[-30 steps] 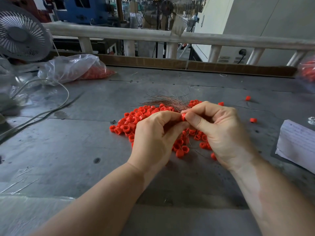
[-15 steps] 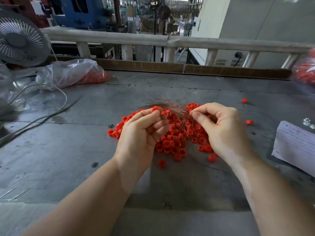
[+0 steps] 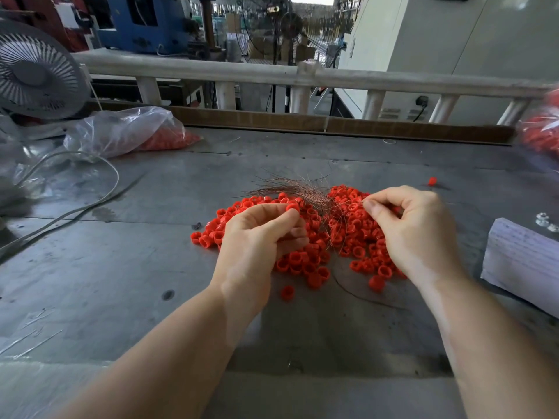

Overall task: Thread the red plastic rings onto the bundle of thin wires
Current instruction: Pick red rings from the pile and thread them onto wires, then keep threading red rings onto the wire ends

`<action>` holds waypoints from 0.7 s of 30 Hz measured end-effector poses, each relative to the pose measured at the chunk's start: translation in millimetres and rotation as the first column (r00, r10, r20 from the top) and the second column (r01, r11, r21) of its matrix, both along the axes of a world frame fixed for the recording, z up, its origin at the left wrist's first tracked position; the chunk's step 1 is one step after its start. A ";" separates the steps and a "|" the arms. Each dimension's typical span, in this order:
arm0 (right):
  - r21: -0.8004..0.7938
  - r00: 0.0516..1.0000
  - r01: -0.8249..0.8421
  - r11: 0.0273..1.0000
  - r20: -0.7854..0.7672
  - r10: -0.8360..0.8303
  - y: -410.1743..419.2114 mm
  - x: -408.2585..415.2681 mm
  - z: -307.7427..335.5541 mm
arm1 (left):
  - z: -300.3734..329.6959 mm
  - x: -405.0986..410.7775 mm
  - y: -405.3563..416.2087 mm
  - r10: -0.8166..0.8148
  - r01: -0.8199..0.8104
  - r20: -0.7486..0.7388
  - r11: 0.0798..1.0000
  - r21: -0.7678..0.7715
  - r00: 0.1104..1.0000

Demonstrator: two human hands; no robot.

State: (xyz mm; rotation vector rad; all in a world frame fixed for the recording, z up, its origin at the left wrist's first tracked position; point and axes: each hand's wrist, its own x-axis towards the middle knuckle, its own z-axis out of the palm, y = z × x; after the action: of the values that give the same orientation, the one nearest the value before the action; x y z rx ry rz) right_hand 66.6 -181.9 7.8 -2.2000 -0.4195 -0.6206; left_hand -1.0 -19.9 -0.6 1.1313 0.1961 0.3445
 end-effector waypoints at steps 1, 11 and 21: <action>-0.008 1.000 0.014 1.000 -0.008 -0.014 -0.6 0.4 -0.1 | -0.2 0.3 0.8 0.019 -0.019 -0.003 1.000 0.003 1.000; -0.093 0.997 0.064 0.994 -0.042 -0.068 0.8 -2.7 -1.7 | -3.4 0.2 0.4 0.026 -0.026 -0.020 1.000 0.018 0.999; -0.257 0.996 0.081 0.963 0.046 -0.072 1.6 -4.5 -2.9 | -5.6 -2.1 -1.1 0.020 -0.018 -0.014 0.991 0.131 1.000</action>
State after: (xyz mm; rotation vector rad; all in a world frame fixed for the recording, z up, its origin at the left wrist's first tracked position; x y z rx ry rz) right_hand 62.2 -180.3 4.9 -2.4664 -0.4580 -0.6805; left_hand -3.1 -20.9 -6.1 1.2623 0.2003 0.3695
